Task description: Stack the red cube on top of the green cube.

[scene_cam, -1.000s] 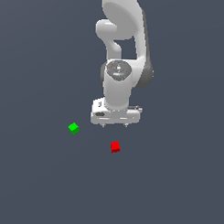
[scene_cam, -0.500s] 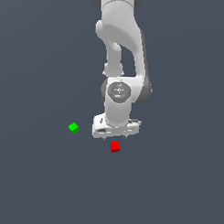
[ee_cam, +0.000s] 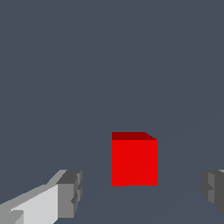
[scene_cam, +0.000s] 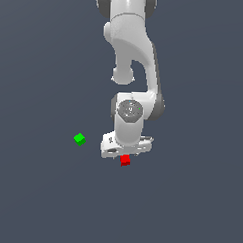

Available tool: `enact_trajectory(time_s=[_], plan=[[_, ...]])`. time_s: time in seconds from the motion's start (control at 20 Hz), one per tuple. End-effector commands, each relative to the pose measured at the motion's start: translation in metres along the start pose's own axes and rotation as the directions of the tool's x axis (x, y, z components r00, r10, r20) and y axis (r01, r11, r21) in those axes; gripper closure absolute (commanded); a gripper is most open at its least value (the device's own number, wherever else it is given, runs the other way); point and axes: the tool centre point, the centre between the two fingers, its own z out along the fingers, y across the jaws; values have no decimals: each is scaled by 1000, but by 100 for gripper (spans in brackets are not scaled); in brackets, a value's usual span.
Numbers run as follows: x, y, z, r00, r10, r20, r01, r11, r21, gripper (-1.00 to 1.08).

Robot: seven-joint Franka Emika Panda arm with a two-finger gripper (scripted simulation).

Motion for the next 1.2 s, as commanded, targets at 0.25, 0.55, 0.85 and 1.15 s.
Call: enact_trajectory(time_s=[0.25, 0.55, 0.85, 1.15], plan=[[1, 0, 6, 1000, -1, 0, 1, 1000, 0, -92], [0, 0, 35, 1000, -2, -1, 2, 1000, 0, -92], [1, 0, 51, 1000, -3, -1, 3, 1000, 0, -92], [2, 0, 51, 1000, -3, -1, 3, 1000, 0, 108]])
